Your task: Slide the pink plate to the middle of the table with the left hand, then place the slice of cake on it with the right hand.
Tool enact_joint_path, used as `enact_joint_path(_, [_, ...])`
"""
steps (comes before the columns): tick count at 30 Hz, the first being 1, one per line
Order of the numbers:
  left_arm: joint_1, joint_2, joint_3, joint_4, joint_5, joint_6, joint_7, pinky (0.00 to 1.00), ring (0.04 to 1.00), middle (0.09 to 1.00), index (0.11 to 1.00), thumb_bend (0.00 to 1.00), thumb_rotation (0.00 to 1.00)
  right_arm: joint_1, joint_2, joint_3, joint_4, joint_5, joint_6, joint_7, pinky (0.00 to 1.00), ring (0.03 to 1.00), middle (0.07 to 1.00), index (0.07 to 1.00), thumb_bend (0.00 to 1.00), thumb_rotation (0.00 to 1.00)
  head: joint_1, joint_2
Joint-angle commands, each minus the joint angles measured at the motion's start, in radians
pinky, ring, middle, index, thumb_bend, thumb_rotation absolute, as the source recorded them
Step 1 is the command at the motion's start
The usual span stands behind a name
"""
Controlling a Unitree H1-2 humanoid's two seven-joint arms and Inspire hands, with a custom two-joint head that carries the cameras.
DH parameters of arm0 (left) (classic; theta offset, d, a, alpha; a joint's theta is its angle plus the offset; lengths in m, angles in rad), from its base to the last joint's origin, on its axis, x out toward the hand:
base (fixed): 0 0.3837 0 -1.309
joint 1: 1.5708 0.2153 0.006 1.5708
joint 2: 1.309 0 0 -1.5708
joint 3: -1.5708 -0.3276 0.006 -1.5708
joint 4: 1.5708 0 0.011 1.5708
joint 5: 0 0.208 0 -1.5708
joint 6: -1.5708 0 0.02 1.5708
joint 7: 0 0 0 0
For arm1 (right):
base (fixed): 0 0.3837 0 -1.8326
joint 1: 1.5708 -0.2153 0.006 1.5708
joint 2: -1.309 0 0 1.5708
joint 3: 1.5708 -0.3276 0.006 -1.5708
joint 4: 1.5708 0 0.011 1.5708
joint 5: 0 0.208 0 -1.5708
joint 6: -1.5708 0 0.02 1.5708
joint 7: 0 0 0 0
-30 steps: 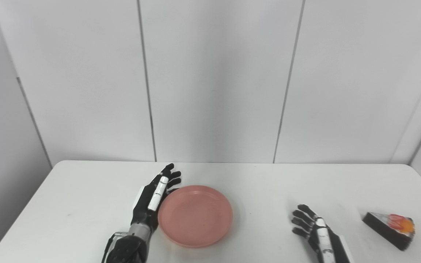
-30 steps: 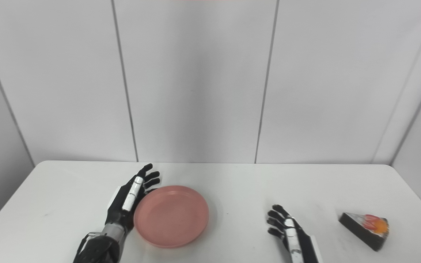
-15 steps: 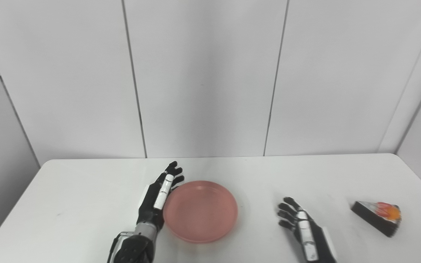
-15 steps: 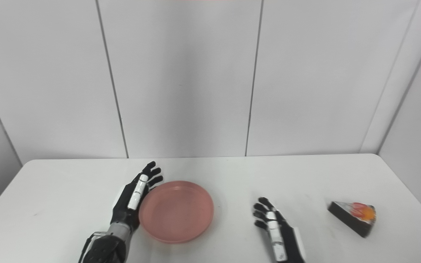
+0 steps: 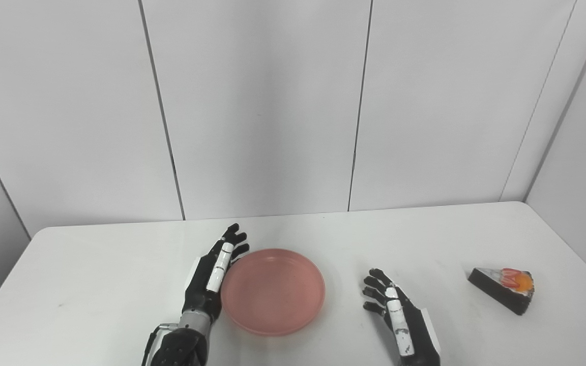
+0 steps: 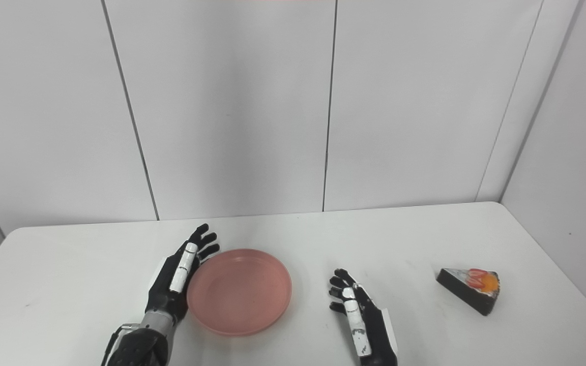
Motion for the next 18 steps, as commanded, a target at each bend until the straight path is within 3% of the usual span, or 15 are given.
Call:
enact_joint_path(1, [-0.013, -0.002, 0.007, -0.023, -0.002, -0.003, 0.010, 0.81, 0.868, 0.891, 0.898, 0.68, 0.86, 0.034, 0.020, 0.017, 0.023, -0.012, 0.027, -0.002, 0.72, 0.797, 0.813, 0.814, 0.78, 1.00, 0.001, 0.001])
enact_joint_path(9, [-0.007, -0.005, 0.007, -0.019, 0.000, -0.017, 0.010, 0.80, 0.864, 0.885, 0.892, 0.68, 0.87, 0.058, 0.015, 0.014, -0.017, -0.062, 0.016, -0.032, 0.71, 0.802, 0.851, 0.824, 0.74, 1.00, -0.005, 0.002])
enact_joint_path(15, [0.009, 0.000, 0.014, -0.046, -0.014, -0.006, -0.003, 0.81, 0.875, 0.890, 0.901, 0.67, 0.86, 0.078, 0.015, -0.005, -0.172, -0.192, 0.054, -0.111, 0.67, 0.779, 0.857, 0.791, 0.68, 0.87, 0.015, 0.006])
enact_joint_path(18, [0.011, 0.004, 0.021, -0.059, -0.027, 0.009, -0.014, 0.80, 0.873, 0.886, 0.894, 0.68, 0.86, 0.070, -0.025, -0.006, -0.270, -0.301, 0.091, -0.117, 0.63, 0.753, 0.846, 0.780, 0.66, 0.86, 0.022, 0.005])
